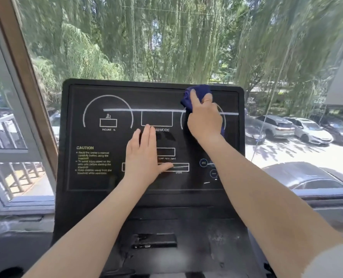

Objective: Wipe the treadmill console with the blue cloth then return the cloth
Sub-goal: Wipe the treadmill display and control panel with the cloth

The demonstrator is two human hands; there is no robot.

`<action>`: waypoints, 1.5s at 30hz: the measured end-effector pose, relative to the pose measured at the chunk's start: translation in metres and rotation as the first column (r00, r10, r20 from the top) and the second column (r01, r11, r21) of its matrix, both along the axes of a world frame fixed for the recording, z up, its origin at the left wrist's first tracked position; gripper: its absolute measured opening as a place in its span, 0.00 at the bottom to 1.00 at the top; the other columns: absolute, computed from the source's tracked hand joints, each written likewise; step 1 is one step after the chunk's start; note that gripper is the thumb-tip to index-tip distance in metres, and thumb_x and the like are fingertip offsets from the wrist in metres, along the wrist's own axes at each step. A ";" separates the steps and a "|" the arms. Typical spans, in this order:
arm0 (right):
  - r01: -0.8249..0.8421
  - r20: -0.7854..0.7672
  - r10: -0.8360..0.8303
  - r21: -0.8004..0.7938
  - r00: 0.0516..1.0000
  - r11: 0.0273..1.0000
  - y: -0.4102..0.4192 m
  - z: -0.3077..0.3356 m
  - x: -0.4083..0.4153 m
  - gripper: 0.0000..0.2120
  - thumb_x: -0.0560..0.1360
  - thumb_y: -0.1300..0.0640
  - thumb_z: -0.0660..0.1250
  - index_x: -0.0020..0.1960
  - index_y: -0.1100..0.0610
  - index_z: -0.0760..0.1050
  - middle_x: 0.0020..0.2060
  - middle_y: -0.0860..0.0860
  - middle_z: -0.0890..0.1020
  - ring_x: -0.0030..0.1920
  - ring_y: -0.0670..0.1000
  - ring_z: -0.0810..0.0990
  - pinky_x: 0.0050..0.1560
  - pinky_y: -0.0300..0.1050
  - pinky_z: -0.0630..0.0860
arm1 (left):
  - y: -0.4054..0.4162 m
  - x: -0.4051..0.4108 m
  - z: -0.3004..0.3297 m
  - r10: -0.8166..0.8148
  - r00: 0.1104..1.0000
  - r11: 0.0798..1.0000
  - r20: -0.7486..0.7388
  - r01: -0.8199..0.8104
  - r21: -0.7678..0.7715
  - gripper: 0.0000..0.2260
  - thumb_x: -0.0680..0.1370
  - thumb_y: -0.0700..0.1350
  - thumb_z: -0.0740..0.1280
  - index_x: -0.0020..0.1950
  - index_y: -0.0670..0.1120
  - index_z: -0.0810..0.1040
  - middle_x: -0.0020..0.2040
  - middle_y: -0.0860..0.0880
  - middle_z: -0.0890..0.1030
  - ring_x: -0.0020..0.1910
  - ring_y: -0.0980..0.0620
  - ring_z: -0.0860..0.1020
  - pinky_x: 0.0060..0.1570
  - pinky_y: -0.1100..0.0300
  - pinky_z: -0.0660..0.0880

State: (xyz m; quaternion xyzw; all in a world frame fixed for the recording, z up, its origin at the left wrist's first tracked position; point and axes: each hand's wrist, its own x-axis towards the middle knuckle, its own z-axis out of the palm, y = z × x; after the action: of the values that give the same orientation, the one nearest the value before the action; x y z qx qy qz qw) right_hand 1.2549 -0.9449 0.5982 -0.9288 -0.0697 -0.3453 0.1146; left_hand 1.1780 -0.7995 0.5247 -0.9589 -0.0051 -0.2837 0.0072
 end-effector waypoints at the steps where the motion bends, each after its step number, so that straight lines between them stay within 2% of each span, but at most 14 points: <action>1: -0.065 0.056 0.071 -0.099 0.996 0.993 0.003 -0.008 -0.004 0.29 0.75 0.62 0.60 0.75 0.52 0.58 0.64 0.61 0.67 0.55 0.62 0.71 0.42 0.50 0.70 | -0.001 0.000 -0.001 0.006 1.000 1.000 -0.006 -0.006 -0.013 0.50 0.67 0.70 0.62 0.75 0.41 0.43 0.77 0.45 0.48 0.74 0.43 0.50 0.72 0.50 0.53; 3: -0.165 0.197 0.231 -0.300 0.953 0.939 -0.005 -0.019 -0.007 0.28 0.68 0.63 0.65 0.68 0.54 0.71 0.51 0.62 0.75 0.43 0.61 0.75 0.37 0.49 0.71 | -0.006 -0.001 -0.001 0.003 1.000 0.997 -0.005 -0.003 -0.077 0.50 0.67 0.70 0.62 0.75 0.42 0.44 0.77 0.45 0.46 0.74 0.43 0.49 0.72 0.50 0.52; 5: -0.185 0.285 0.316 -0.405 0.905 0.895 -0.028 -0.017 0.004 0.28 0.63 0.63 0.65 0.63 0.52 0.76 0.42 0.59 0.77 0.39 0.61 0.75 0.38 0.49 0.71 | -0.015 0.000 0.000 0.004 1.000 0.992 0.003 -0.003 -0.124 0.52 0.66 0.71 0.63 0.75 0.43 0.42 0.76 0.43 0.46 0.74 0.43 0.47 0.72 0.50 0.49; 10: -0.040 0.272 0.087 -0.173 0.958 0.984 -0.100 0.004 0.025 0.30 0.66 0.67 0.61 0.67 0.50 0.72 0.49 0.62 0.74 0.49 0.64 0.72 0.46 0.54 0.68 | -0.032 0.005 -0.004 0.050 0.998 0.989 -0.024 -0.053 -0.137 0.55 0.64 0.72 0.64 0.75 0.42 0.39 0.75 0.38 0.41 0.74 0.41 0.42 0.72 0.50 0.46; 12: -0.076 0.305 0.113 -0.132 0.946 0.988 -0.105 -0.008 0.023 0.28 0.66 0.64 0.56 0.64 0.51 0.75 0.46 0.60 0.75 0.46 0.63 0.73 0.44 0.54 0.69 | -0.033 0.006 -0.006 0.069 0.997 0.992 -0.022 -0.071 -0.106 0.56 0.63 0.72 0.64 0.75 0.42 0.39 0.75 0.38 0.40 0.74 0.41 0.42 0.72 0.49 0.46; 15: -0.184 0.382 0.281 -0.271 0.880 0.945 -0.105 -0.054 0.011 0.26 0.66 0.60 0.54 0.59 0.48 0.79 0.41 0.56 0.75 0.40 0.58 0.71 0.34 0.48 0.69 | -0.033 0.007 -0.008 0.065 0.998 0.991 -0.026 -0.068 -0.111 0.55 0.63 0.71 0.66 0.75 0.44 0.40 0.75 0.38 0.39 0.74 0.41 0.41 0.71 0.48 0.46; 18: -0.286 0.317 0.457 -0.461 0.831 0.840 -0.116 -0.085 0.001 0.24 0.68 0.61 0.56 0.59 0.45 0.78 0.44 0.52 0.72 0.42 0.56 0.67 0.37 0.45 0.63 | -0.034 0.008 -0.007 0.063 0.997 0.990 -0.046 -0.068 -0.119 0.54 0.64 0.71 0.66 0.75 0.47 0.37 0.74 0.38 0.37 0.74 0.41 0.39 0.71 0.48 0.44; 25: -0.199 0.395 0.275 -0.223 0.876 0.954 -0.122 -0.035 0.026 0.24 0.68 0.61 0.55 0.60 0.50 0.79 0.40 0.57 0.76 0.36 0.58 0.72 0.33 0.47 0.70 | -0.031 0.011 -0.012 0.091 0.996 0.983 0.008 -0.089 -0.161 0.59 0.60 0.72 0.67 0.74 0.47 0.35 0.76 0.41 0.41 0.74 0.41 0.43 0.71 0.47 0.45; 32: -0.403 0.249 0.540 -0.440 0.804 0.803 -0.119 -0.138 -0.031 0.25 0.66 0.62 0.59 0.61 0.48 0.75 0.42 0.52 0.72 0.39 0.56 0.69 0.34 0.46 0.65 | -0.029 0.011 -0.018 0.109 0.993 0.983 0.042 -0.102 -0.154 0.59 0.60 0.73 0.66 0.75 0.43 0.37 0.76 0.43 0.44 0.74 0.41 0.44 0.71 0.46 0.44; 35: -0.394 0.219 0.576 -0.539 0.788 0.745 -0.123 -0.140 -0.029 0.27 0.65 0.63 0.59 0.63 0.48 0.71 0.42 0.52 0.71 0.38 0.55 0.66 0.34 0.45 0.62 | -0.028 0.011 -0.018 0.100 0.994 0.983 0.040 -0.093 -0.161 0.59 0.60 0.73 0.66 0.75 0.43 0.39 0.76 0.43 0.44 0.74 0.41 0.45 0.71 0.46 0.44; 37: -0.354 0.278 0.501 -0.443 0.819 0.824 -0.118 -0.120 -0.018 0.27 0.64 0.64 0.60 0.62 0.50 0.75 0.40 0.54 0.73 0.37 0.55 0.67 0.32 0.45 0.66 | -0.028 0.011 -0.017 0.108 0.994 0.983 0.031 -0.102 -0.152 0.60 0.60 0.74 0.65 0.75 0.43 0.38 0.76 0.43 0.44 0.74 0.41 0.44 0.71 0.45 0.43; 39: -0.298 0.344 0.361 -0.224 0.867 0.928 -0.105 -0.097 -0.010 0.27 0.65 0.64 0.56 0.61 0.54 0.78 0.39 0.57 0.74 0.35 0.57 0.69 0.31 0.47 0.71 | -0.030 0.011 -0.017 0.124 0.992 0.980 0.017 -0.120 -0.156 0.60 0.60 0.74 0.65 0.75 0.43 0.37 0.76 0.44 0.43 0.74 0.42 0.44 0.71 0.44 0.42; 42: -0.184 0.352 0.159 0.038 0.922 0.982 -0.072 -0.089 -0.013 0.29 0.63 0.68 0.58 0.63 0.57 0.76 0.40 0.59 0.74 0.35 0.59 0.70 0.33 0.47 0.70 | -0.033 0.009 -0.013 0.124 0.992 0.976 -0.016 -0.125 -0.176 0.59 0.60 0.73 0.66 0.75 0.44 0.37 0.76 0.45 0.42 0.74 0.42 0.43 0.70 0.42 0.42; 45: -0.215 0.341 0.200 0.005 0.918 0.977 -0.041 -0.116 -0.033 0.30 0.62 0.67 0.60 0.63 0.56 0.76 0.39 0.58 0.73 0.35 0.59 0.70 0.31 0.45 0.66 | -0.028 0.007 -0.010 0.060 0.998 0.977 0.000 -0.059 -0.203 0.51 0.66 0.67 0.67 0.75 0.47 0.39 0.76 0.46 0.43 0.74 0.43 0.42 0.69 0.39 0.40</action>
State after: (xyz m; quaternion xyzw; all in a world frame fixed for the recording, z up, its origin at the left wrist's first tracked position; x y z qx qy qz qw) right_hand 1.2216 -0.9861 0.4822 -0.8403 -0.1790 -0.4872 0.1565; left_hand 1.1847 -0.8278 0.5145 -0.9532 -0.0629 -0.2842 -0.0823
